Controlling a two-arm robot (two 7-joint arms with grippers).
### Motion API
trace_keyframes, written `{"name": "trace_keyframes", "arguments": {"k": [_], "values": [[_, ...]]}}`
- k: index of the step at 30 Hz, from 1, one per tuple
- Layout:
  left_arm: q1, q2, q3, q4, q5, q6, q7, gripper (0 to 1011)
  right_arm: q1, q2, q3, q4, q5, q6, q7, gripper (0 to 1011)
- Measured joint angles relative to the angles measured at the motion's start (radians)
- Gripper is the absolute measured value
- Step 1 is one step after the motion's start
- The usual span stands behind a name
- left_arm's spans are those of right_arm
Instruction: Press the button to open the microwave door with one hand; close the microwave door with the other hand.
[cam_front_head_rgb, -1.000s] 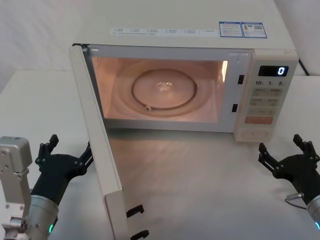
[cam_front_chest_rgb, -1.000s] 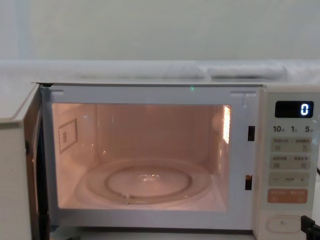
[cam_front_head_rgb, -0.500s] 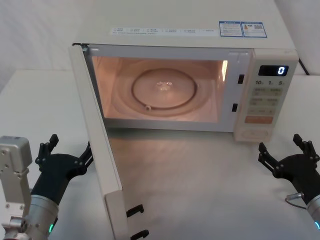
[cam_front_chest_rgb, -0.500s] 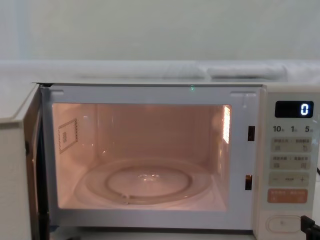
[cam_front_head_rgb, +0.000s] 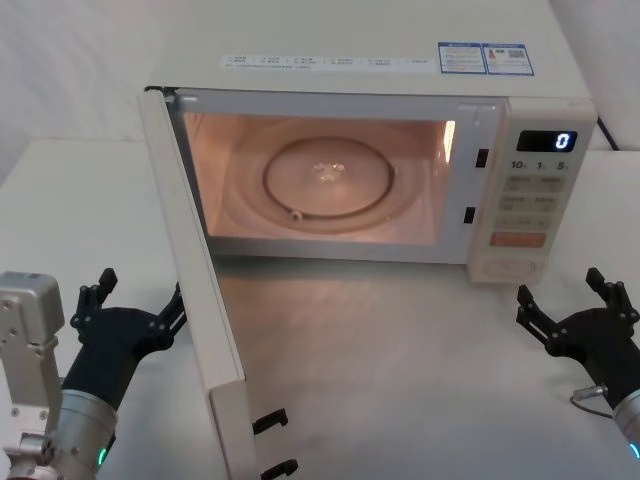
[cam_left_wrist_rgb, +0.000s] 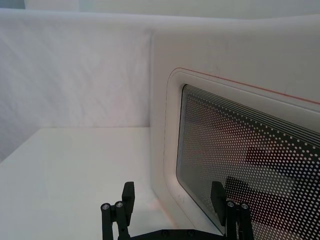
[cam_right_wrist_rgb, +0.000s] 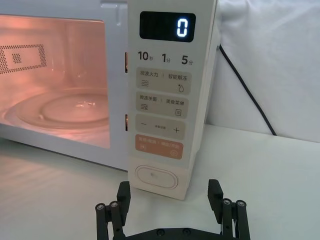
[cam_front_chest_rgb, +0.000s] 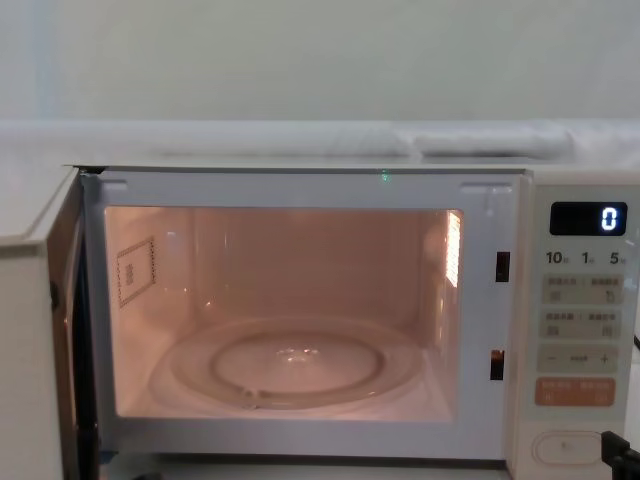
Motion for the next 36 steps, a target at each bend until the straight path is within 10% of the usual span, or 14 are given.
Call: {"name": "trace_keyframes", "arguments": {"k": [36], "values": [[0.000,0.000,0.000,0.000,0.000,0.000,0.000,1001,0.000,0.000,0.000,0.000,0.000,0.000,0.000,1002]]}}
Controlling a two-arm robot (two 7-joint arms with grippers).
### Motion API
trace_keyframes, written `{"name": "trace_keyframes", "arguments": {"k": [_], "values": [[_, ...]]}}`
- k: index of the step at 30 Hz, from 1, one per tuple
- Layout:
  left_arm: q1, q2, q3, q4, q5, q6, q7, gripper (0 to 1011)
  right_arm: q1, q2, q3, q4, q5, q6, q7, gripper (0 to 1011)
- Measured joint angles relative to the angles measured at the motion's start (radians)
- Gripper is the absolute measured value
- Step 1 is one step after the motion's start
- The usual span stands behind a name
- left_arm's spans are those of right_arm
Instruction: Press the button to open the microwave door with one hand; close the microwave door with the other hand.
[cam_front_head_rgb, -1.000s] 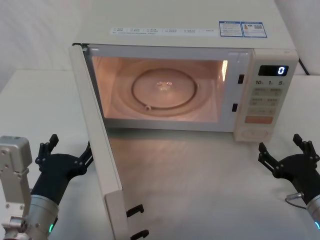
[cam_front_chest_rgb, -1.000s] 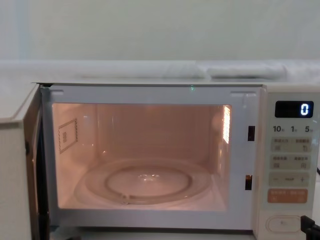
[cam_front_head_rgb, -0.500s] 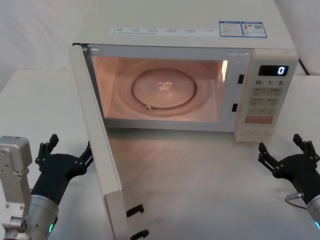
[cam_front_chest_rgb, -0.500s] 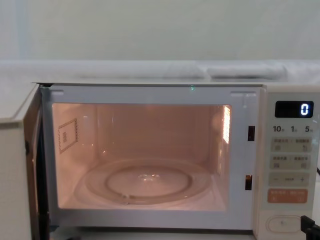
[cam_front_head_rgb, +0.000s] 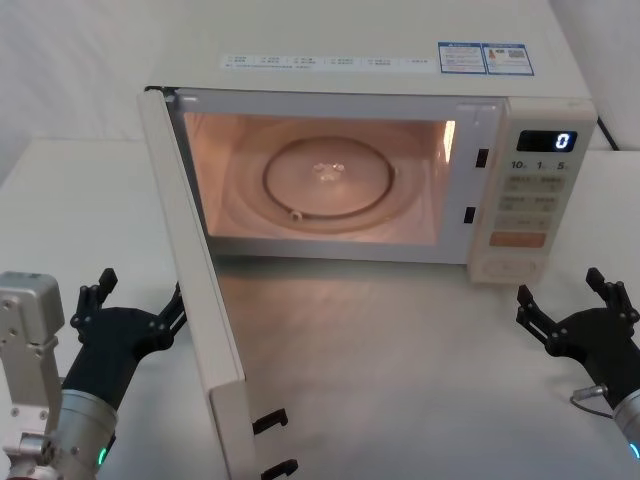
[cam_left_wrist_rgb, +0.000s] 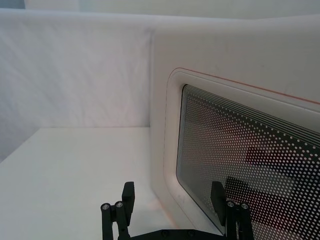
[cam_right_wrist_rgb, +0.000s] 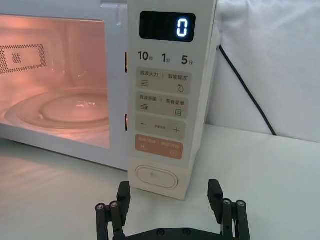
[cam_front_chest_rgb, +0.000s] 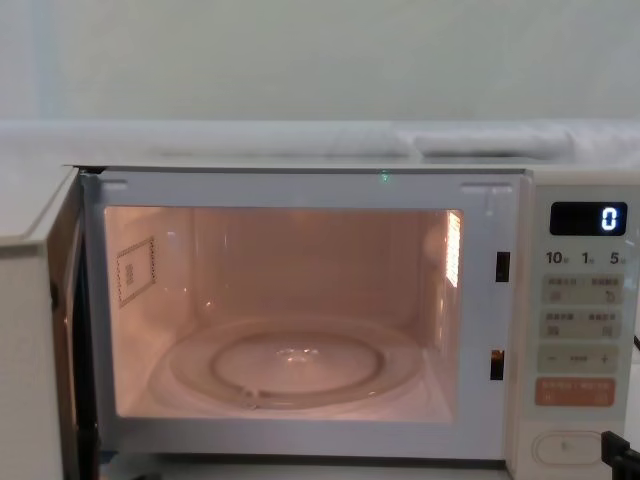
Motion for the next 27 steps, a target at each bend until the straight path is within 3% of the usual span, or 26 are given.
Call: {"name": "trace_keyframes", "arguments": {"k": [27], "values": [[0.000,0.000,0.000,0.000,0.000,0.000,0.000,1001,0.000,0.000,0.000,0.000,0.000,0.000,0.000,1002]]}}
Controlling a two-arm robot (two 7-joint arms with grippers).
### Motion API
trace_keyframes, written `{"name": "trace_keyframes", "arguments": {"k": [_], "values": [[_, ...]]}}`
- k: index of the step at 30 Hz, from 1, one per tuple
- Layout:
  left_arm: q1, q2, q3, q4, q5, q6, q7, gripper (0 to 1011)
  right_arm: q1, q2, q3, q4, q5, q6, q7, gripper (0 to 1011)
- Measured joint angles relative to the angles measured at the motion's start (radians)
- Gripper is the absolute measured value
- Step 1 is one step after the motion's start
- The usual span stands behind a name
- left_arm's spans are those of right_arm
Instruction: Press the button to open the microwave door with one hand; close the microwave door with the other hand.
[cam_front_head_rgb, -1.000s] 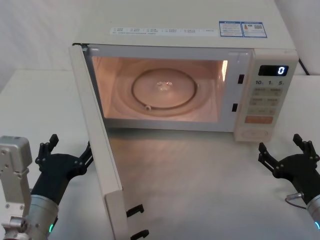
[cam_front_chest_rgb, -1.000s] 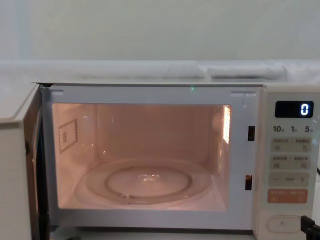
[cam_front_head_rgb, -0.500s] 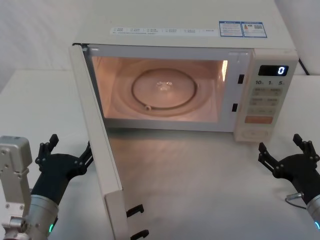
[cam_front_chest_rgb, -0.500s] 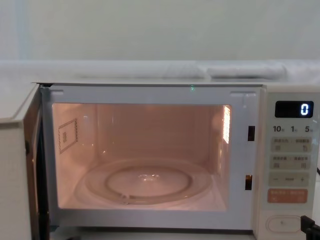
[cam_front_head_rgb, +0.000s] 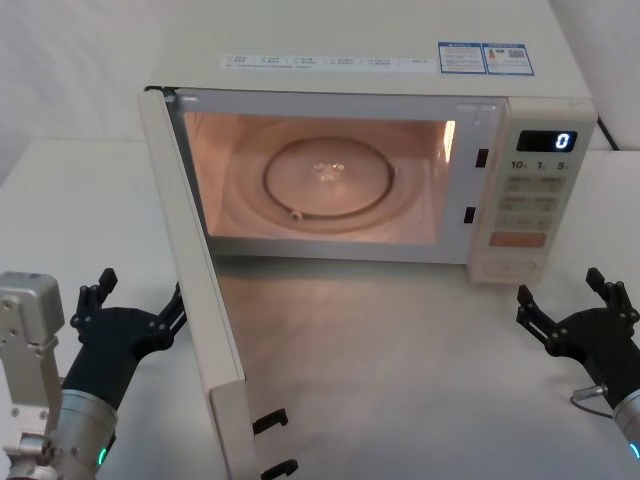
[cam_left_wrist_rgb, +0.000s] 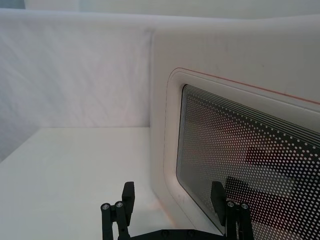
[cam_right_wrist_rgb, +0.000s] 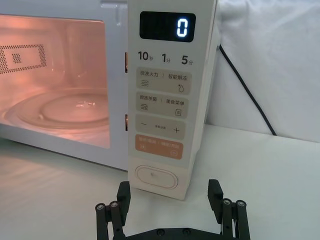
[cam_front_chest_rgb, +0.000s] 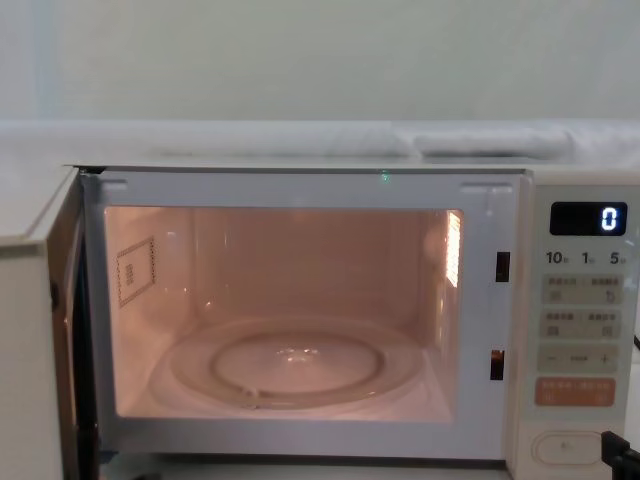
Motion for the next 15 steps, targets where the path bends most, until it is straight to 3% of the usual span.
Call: {"name": "trace_keyframes", "arguments": {"k": [15], "values": [[0.000,0.000,0.000,0.000,0.000,0.000,0.000,1001,0.000,0.000,0.000,0.000,0.000,0.000,0.000,1002]]}}
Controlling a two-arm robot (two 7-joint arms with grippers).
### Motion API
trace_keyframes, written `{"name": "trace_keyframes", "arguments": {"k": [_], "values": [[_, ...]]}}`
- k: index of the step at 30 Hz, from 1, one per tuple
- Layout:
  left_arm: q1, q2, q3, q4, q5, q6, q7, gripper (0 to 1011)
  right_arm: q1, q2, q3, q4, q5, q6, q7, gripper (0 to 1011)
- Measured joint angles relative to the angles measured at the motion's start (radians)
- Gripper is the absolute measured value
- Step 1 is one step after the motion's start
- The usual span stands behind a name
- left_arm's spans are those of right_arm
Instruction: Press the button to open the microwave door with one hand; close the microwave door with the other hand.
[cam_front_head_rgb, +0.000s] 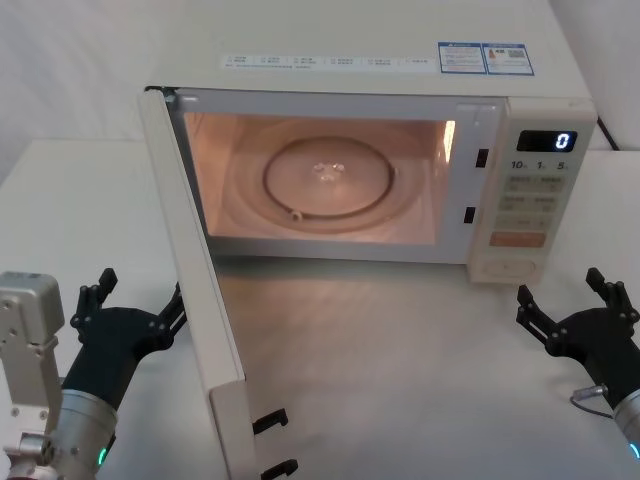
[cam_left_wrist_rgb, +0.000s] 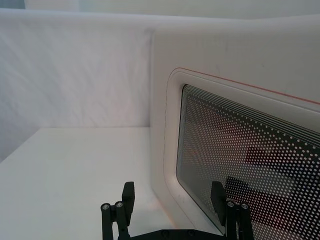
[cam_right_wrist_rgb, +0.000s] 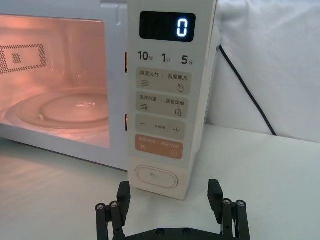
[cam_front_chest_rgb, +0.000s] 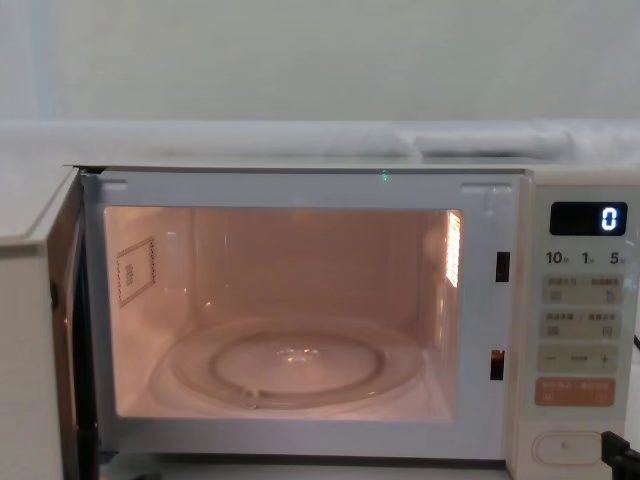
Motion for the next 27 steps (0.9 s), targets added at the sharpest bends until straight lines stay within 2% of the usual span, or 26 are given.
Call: {"name": "trace_keyframes", "arguments": {"k": [13,18,27], "values": [[0.000,0.000,0.000,0.000,0.000,0.000,0.000,1001,0.000,0.000,0.000,0.000,0.000,0.000,0.000,1002],[0.000,0.000,0.000,0.000,0.000,0.000,0.000,918,0.000,0.000,0.000,0.000,0.000,0.000,0.000,1002],[0.000,0.000,0.000,0.000,0.000,0.000,0.000,630,0.000,0.000,0.000,0.000,0.000,0.000,0.000,1002]]}}
